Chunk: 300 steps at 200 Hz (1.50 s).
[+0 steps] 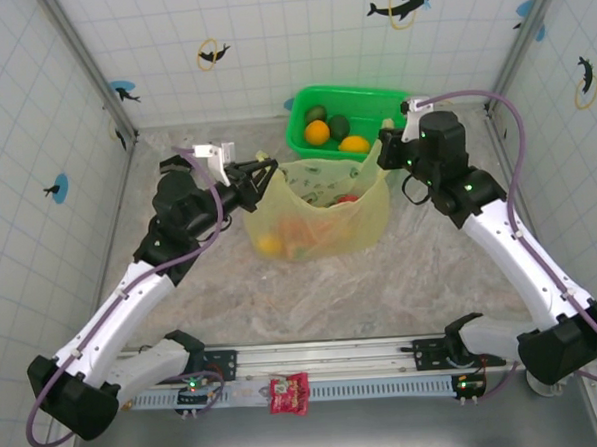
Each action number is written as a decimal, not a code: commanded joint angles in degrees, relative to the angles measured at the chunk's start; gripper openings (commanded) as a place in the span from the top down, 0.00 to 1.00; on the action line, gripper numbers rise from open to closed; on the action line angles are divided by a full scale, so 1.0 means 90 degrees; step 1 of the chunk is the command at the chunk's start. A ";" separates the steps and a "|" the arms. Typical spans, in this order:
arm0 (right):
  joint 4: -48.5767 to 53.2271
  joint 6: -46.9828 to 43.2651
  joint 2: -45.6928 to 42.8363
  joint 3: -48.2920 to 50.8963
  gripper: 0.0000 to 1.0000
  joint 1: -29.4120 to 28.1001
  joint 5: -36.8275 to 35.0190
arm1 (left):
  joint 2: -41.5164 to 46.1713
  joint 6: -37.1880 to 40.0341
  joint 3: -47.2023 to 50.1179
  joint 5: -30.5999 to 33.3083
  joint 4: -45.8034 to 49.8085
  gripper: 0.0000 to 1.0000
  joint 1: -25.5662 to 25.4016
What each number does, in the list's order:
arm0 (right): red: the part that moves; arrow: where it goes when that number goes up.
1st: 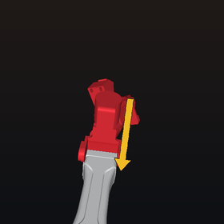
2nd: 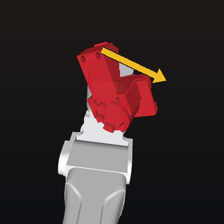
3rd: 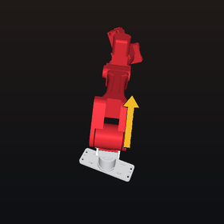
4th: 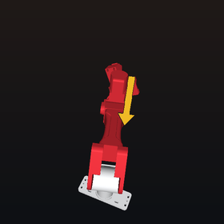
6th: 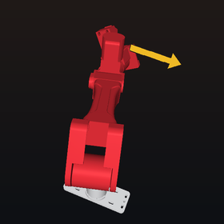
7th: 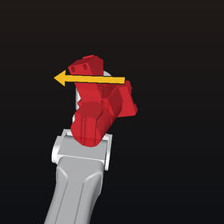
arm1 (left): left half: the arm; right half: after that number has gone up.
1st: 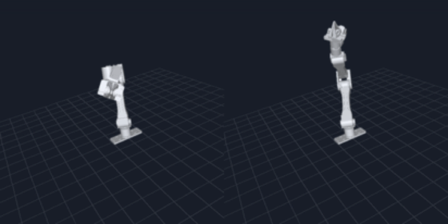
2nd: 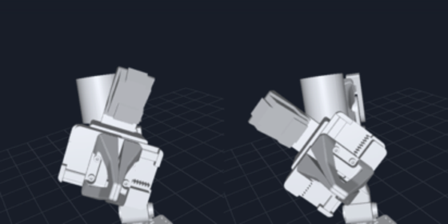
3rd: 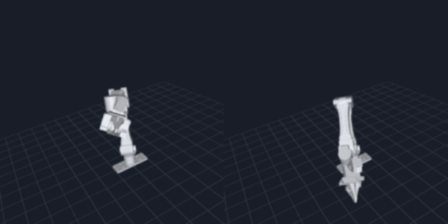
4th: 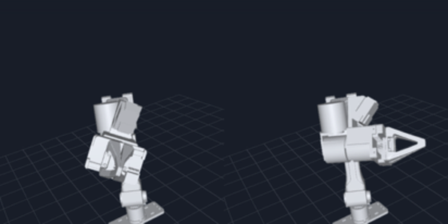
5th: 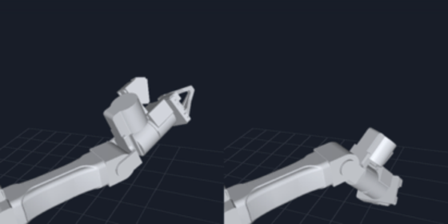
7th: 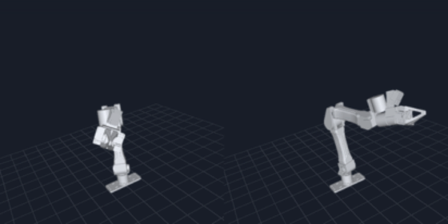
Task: Place the fake fruits into the plastic bag and tie a complex knot
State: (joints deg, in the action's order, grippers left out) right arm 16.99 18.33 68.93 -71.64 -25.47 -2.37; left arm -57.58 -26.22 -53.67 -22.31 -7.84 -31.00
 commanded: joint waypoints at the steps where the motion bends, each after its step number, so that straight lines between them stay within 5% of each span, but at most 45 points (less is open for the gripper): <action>1: -0.0228 -0.0106 -0.0071 -0.0396 1.00 0.0028 0.0195 | 0.0251 0.0649 -0.0208 -0.0101 0.0231 0.67 0.0042; 52: -0.0122 -0.0257 0.0026 -0.0671 1.00 0.0110 0.0585 | 0.0715 0.1769 0.0232 0.0062 0.0532 0.35 0.0037; 88: -0.0123 -0.0344 0.0049 -0.0724 1.00 0.0121 0.0741 | 0.0851 0.2136 0.0532 0.0522 0.0385 0.33 -0.0014; 141: -0.0289 -0.0463 -0.0088 -0.0491 1.00 0.0124 0.1146 | 0.0912 0.2180 0.1252 0.2163 -0.0321 0.32 -0.0023; 172: -0.0317 -0.0542 -0.0136 -0.0390 1.00 0.0120 0.1334 | 0.0829 0.2264 0.1770 0.1888 -0.1457 0.25 -0.0030; 206: -0.0289 -0.0639 -0.0138 -0.0371 1.00 0.0124 0.1492 | 0.0610 0.2251 0.2405 0.0702 -0.3249 0.16 -0.0028; 253: -0.0295 -0.0690 -0.0136 -0.0374 1.00 0.0123 0.1754 | -0.0144 0.2555 0.2119 0.1150 -0.3859 0.11 0.0120; 300: -0.0429 -0.0577 -0.0085 -0.0340 1.00 0.0121 0.2046 | -0.1016 0.2180 0.1686 0.0483 -0.4423 0.08 0.0452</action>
State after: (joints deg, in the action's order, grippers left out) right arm 16.38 12.84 69.08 -75.16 -24.64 13.63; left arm -63.99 -4.62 -35.38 -14.04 -41.12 -28.45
